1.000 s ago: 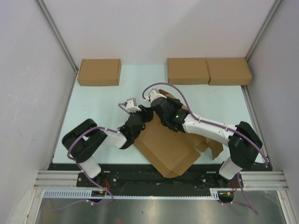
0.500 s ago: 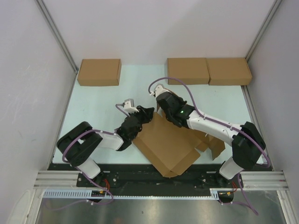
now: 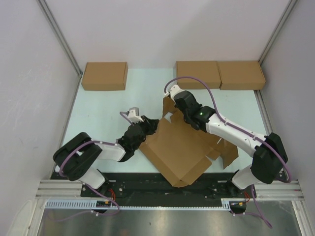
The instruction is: Fold the paper box
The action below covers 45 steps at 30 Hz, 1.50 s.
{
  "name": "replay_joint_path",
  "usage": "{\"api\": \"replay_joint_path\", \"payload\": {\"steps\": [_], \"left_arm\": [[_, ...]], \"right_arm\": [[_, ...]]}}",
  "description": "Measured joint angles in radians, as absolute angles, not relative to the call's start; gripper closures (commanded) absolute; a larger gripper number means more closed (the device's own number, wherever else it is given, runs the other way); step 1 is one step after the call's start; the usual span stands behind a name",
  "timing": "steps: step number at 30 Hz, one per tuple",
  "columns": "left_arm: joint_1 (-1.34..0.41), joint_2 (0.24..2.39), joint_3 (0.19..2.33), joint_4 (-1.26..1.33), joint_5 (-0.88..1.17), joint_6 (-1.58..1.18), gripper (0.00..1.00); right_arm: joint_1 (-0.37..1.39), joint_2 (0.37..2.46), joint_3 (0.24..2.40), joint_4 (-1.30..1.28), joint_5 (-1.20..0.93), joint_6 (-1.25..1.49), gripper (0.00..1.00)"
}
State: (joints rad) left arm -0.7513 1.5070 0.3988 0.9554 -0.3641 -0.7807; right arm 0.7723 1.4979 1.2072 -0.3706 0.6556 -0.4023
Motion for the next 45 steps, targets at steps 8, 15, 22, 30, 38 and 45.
{"api": "replay_joint_path", "payload": {"steps": [8,15,22,30,38,45], "left_arm": [[-0.751,1.613,0.467,0.916,-0.18,-0.812,0.78],[-0.743,1.766,0.612,0.788,-0.157,-0.824,0.8],[-0.694,1.83,0.713,0.617,-0.201,-0.84,0.8],[-0.643,1.856,0.767,0.536,-0.264,-0.87,0.77],[-0.612,1.839,0.733,0.554,-0.287,-0.892,0.74],[-0.595,1.826,0.71,0.574,-0.284,-0.903,0.73]], "right_arm": [[0.755,1.485,1.208,-0.382,0.637,-0.394,1.0],[0.754,1.478,1.208,-0.395,0.634,-0.391,1.0],[0.758,1.467,1.209,-0.403,0.626,-0.384,1.0],[0.772,1.467,1.209,-0.408,0.622,-0.377,1.0],[0.819,1.467,1.208,-0.409,0.685,-0.388,1.0],[0.845,1.467,1.206,-0.404,0.728,-0.404,1.0]]}}
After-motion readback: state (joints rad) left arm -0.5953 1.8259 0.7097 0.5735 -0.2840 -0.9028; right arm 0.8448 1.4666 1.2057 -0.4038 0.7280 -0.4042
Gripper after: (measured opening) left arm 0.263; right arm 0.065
